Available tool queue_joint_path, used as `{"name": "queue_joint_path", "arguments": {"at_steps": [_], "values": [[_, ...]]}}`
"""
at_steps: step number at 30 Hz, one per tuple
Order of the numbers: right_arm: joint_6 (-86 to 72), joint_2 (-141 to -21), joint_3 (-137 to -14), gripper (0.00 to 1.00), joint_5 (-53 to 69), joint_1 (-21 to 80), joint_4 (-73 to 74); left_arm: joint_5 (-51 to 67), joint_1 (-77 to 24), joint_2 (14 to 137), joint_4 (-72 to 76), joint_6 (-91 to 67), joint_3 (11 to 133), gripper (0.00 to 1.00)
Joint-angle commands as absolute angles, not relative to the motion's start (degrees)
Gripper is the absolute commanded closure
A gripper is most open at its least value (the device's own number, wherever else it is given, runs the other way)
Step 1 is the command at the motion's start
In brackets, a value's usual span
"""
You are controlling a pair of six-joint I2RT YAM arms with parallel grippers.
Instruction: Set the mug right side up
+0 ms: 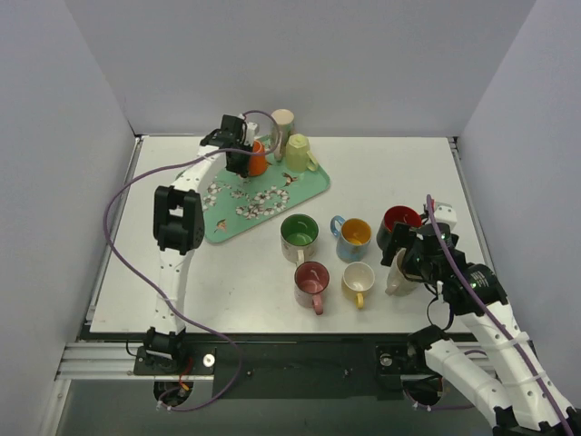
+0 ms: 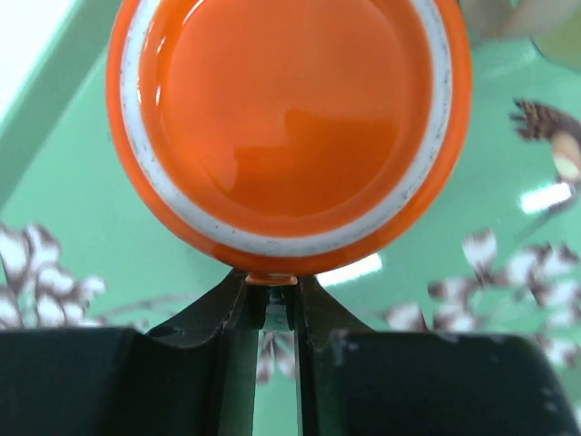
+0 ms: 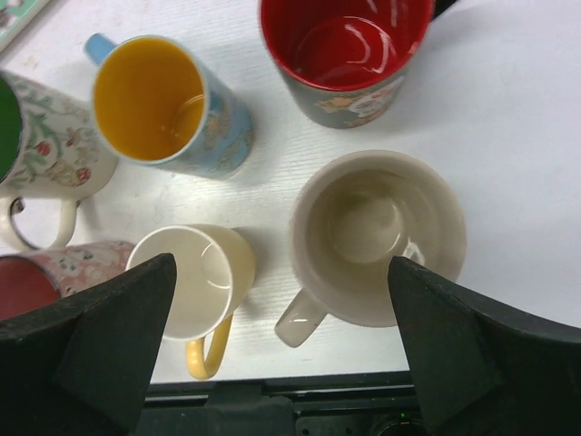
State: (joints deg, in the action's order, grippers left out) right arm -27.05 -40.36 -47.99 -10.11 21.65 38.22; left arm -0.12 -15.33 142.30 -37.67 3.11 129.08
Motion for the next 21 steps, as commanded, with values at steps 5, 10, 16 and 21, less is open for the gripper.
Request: {"name": "queue_joint_path", "arguments": {"at_steps": [5,10,16,21], "values": [[-27.9,-40.6,-56.9,0.03,-16.3,35.5,36.7,21.1,-10.1,114.7,-39.1,-4.5,117.8,1.0],[-31.7,-42.8,-53.7,0.03,-5.5,41.1,12.5,33.6,-10.1,100.6,-37.8,-8.5,108.8,1.0],[-33.9,-51.2,-57.3,0.04,-2.7,47.6,-11.1,47.1,-14.1,90.5,-37.9,-15.3,104.9,1.0],[-35.2,-57.4,-59.4,0.05,-2.1,49.3,-26.8,54.7,-18.3,85.7,-35.8,-20.7,102.7,1.0]]}}
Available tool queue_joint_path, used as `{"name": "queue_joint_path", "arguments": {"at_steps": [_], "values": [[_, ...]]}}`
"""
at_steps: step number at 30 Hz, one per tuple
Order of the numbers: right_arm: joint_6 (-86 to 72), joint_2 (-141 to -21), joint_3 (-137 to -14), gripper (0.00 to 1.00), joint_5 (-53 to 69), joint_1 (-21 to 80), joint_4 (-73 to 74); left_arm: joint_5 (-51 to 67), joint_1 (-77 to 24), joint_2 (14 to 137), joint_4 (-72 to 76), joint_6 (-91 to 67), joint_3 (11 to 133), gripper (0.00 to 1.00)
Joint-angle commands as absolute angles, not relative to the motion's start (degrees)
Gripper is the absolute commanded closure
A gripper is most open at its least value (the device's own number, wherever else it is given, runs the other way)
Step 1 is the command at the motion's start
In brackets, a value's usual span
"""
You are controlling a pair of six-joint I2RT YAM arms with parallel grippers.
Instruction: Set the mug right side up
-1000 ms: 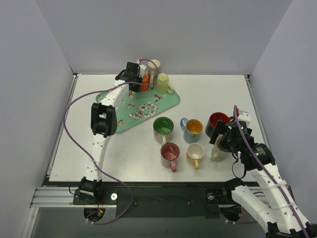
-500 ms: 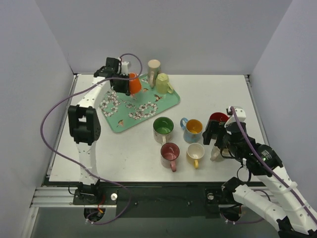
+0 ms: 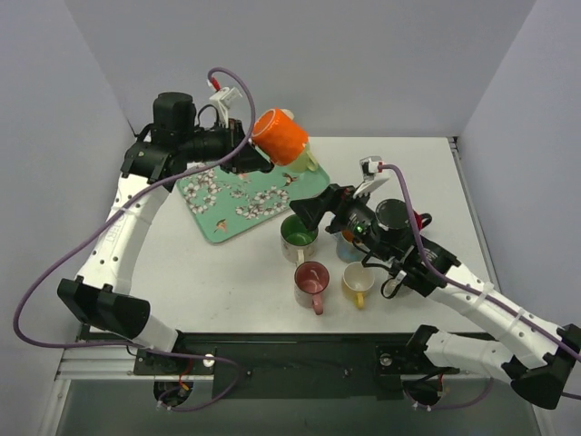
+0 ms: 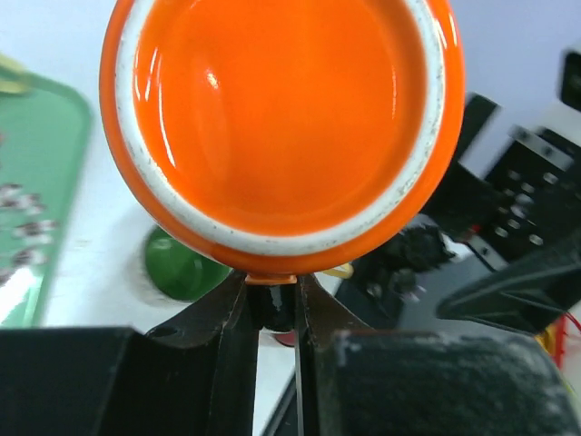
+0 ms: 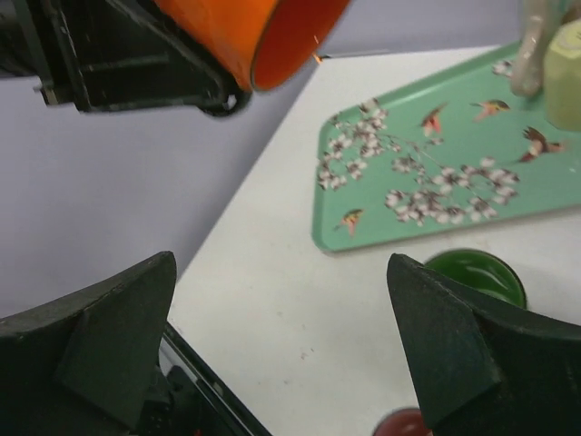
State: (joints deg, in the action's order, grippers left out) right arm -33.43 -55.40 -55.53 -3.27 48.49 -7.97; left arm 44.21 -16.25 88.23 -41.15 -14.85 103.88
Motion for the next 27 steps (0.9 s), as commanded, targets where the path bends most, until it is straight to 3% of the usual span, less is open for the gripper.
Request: {"name": "queue_joint_path", "arguments": {"at_steps": [1,10,14,16,18,19,21,22,23,24,25,27], "values": [[-35.1,-57.9,-59.5,0.05,-2.3,49.4,-27.9,55.8,-18.9,85.2,-35.8,-21.0,102.6,1.0],[-32.3,-59.3,-59.2,0.12,-3.4,50.0,-37.3,57.6,-26.4,84.3,-38.1,-20.1,101.6,1.0],[-31.6,-60.7,-60.3,0.23,-1.5,50.0,-40.0,59.8,-29.4,84.3,-37.6,-20.3,100.1,1.0],[-30.8,-60.7,-60.7,0.35,-0.4,50.0,-40.3,60.2,-30.5,84.1,-37.1,-20.3,98.7,1.0],[-29.5,-60.6,-61.8,0.69,-0.6,50.2,-38.1,60.6,-30.8,83.9,-36.5,-20.0,97.4,1.0],[-29.0,-60.6,-62.2,0.96,-0.8,50.2,-36.9,60.7,-30.8,83.9,-36.0,-19.6,97.0,1.0],[-27.8,-60.2,-62.8,1.0,-3.0,50.3,-33.4,60.2,-30.7,84.0,-36.6,-18.0,96.7,1.0],[-26.9,-59.9,-63.2,1.0,-4.2,50.4,-30.8,59.8,-30.6,84.0,-37.1,-17.3,96.5,0.95],[-26.5,-59.8,-63.3,1.0,-5.3,50.4,-29.6,58.5,-30.3,84.0,-38.0,-15.8,96.5,0.71],[-25.3,-59.3,-63.5,1.0,-7.3,50.4,-26.8,57.7,-29.9,83.8,-38.7,-15.1,96.3,0.57],[-24.6,-59.3,-63.7,1.0,-8.0,50.4,-25.5,55.0,-29.5,83.5,-39.6,-13.4,96.2,0.36],[-22.3,-59.5,-65.6,1.0,-11.1,50.6,-19.2,50.4,-26.6,83.1,-41.0,-11.6,95.8,0.17]]}}
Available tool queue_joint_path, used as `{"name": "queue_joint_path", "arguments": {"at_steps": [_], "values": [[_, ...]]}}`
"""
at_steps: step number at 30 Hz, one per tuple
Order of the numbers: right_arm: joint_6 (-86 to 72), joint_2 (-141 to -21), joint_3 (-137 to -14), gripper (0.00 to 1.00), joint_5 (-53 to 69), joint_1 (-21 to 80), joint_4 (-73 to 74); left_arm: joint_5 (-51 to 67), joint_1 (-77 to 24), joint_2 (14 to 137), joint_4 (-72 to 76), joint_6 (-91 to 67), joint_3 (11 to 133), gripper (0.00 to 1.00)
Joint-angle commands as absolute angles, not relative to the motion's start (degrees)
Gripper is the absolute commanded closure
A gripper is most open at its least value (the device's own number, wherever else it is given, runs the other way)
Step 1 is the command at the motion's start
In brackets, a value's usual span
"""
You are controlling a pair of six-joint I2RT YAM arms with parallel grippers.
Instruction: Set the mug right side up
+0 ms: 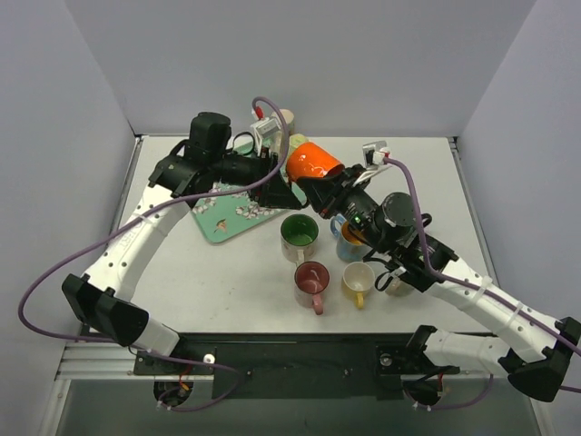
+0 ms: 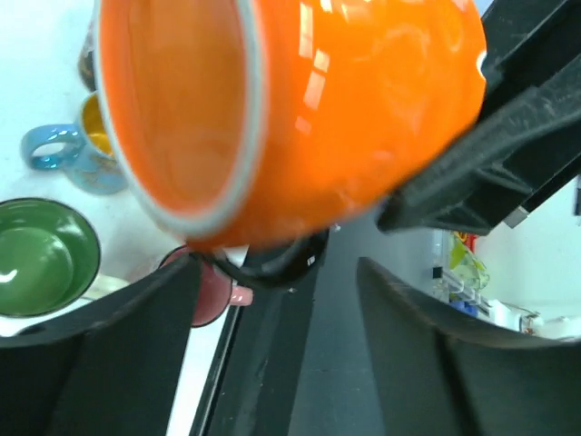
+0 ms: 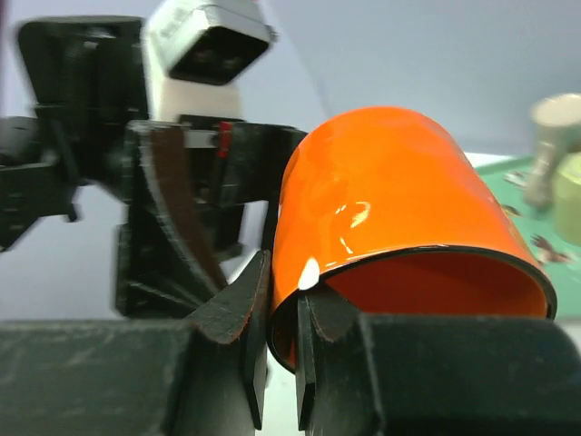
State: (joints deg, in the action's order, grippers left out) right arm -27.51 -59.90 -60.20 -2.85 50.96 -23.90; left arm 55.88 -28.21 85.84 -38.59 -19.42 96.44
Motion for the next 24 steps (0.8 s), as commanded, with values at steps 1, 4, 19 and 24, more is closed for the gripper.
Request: {"name": "queue_joint_path", "arguments": {"at_steps": [1,4,19,24], "values": [[-20.9,-59.6,-66.4,1.0,-12.6,50.6,-15.1,49.0,-25.8,83.0,-41.1,-11.0,95.4,0.17],[-17.9,-61.8,-69.9,1.0,-14.3,51.2,-5.0,43.3,-18.9,82.2,-41.8,-8.7,94.4,0.15],[2.1,-91.7,-101.4,1.0,-14.9,72.9,36.8,24.5,3.2,81.2,-40.6,2.0,93.4,0.09],[1.8,-101.5,-106.0,1.0,-9.6,74.7,42.2,22.5,6.0,81.6,-39.3,3.0,92.3,0.08]]}}
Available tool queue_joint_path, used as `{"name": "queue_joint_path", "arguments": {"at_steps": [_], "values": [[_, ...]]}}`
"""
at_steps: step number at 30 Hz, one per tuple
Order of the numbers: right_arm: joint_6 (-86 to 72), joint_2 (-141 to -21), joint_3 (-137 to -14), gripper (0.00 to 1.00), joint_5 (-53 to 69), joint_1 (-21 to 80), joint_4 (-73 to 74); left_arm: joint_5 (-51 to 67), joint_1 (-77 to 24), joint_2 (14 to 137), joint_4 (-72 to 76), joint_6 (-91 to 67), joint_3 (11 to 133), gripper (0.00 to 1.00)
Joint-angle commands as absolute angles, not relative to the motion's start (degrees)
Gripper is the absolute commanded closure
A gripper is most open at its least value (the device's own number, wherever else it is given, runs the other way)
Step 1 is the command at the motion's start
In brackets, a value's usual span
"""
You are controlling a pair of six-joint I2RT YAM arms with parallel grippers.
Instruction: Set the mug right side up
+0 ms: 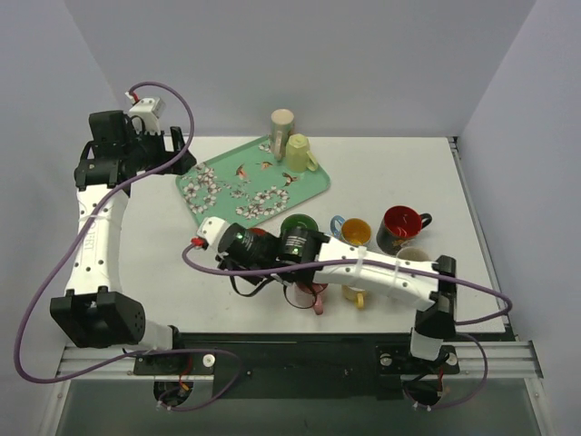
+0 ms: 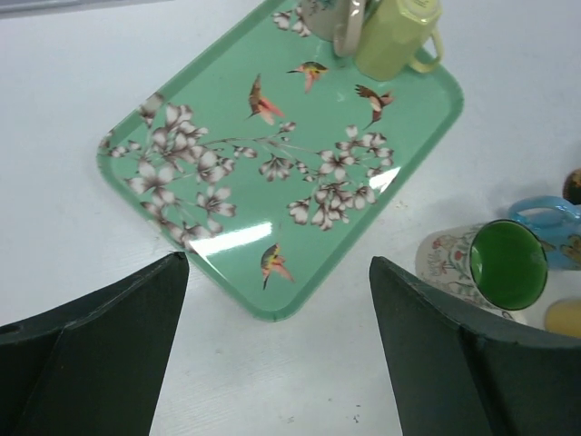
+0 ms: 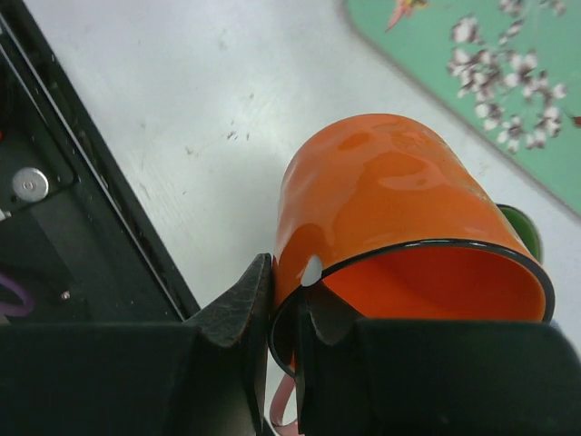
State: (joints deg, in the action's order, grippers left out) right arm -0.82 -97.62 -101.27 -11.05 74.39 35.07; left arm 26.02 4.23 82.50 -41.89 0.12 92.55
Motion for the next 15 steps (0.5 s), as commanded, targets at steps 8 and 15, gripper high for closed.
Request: {"name": "queue_joint_path", "arguments": {"at_steps": [8,15], "values": [[0.0,-113.4,-112.3,1.0,-6.9,75.0,48.3,22.1,7.3,81.1,-36.9,3.4,89.7,0.07],[-2.1,-120.5,-112.6,1.0,-1.9,73.5,49.3,22.6,7.3,82.3,-35.5,3.4,88.2,0.07]]}}
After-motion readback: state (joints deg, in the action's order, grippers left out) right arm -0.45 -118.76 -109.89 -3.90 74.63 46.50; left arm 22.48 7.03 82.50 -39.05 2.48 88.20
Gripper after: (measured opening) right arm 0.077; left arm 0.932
